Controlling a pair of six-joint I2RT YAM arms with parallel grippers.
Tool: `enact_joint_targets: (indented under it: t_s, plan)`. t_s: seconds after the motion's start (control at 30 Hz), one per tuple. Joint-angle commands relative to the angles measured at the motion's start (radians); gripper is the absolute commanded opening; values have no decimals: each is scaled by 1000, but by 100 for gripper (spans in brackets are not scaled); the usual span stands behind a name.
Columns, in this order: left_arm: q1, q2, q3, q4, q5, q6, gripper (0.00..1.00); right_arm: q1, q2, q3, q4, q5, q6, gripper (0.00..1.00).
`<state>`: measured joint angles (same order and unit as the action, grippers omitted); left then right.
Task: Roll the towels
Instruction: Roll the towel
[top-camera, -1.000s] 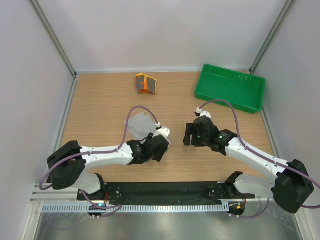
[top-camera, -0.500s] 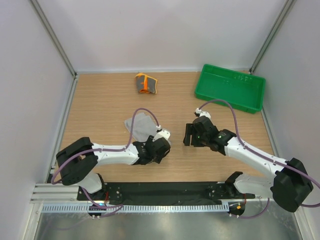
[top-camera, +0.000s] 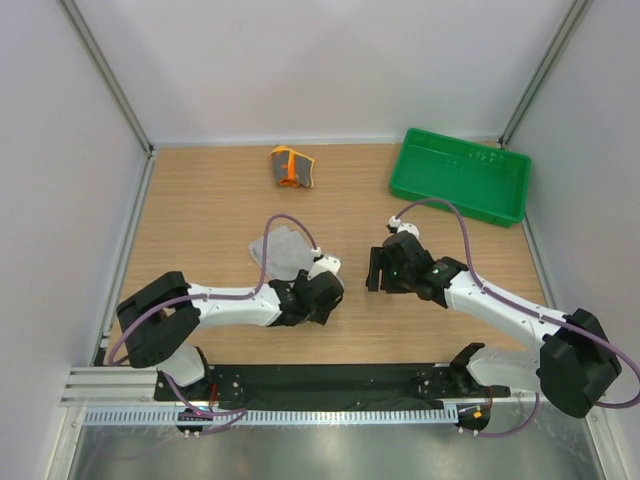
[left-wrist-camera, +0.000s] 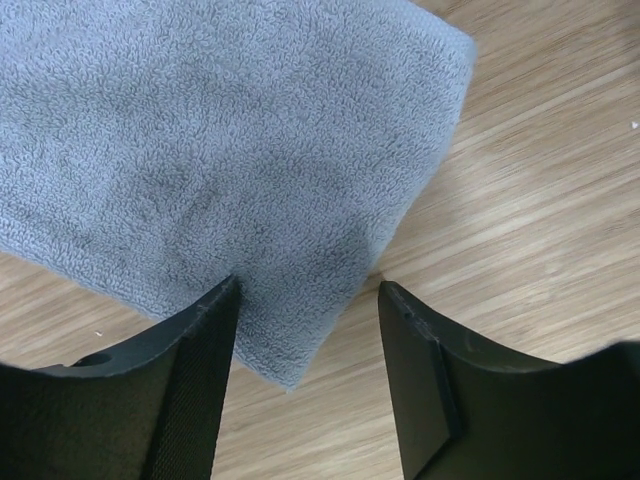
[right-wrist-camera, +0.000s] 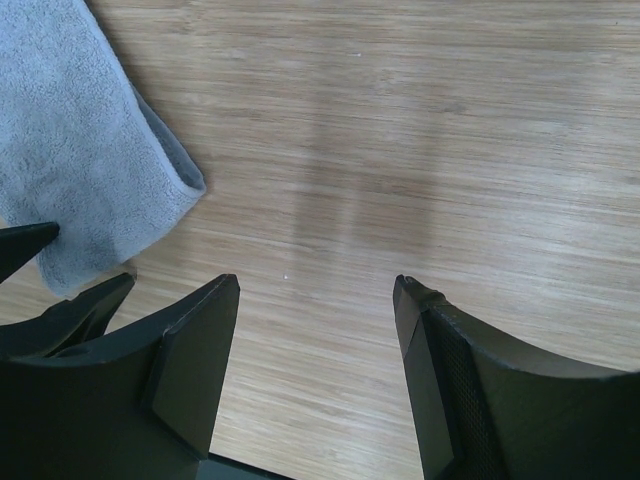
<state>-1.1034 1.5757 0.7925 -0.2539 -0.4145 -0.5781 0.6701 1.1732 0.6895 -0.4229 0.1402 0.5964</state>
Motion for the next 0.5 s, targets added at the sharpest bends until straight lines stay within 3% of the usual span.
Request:
enact_joint_targets:
  t_s: [0.0,0.2,0.47]
  plan:
    - [2,-9,42,-33,2,-39,60,-4,3,7,33,15,2,70]
    - [2,-55,94,-125,-73,-6,66,-4,0,-2,36,21,-1,70]
    - [2,-88,62,-165,-81,-15,56,-4,8,-4,44,19,2,70]
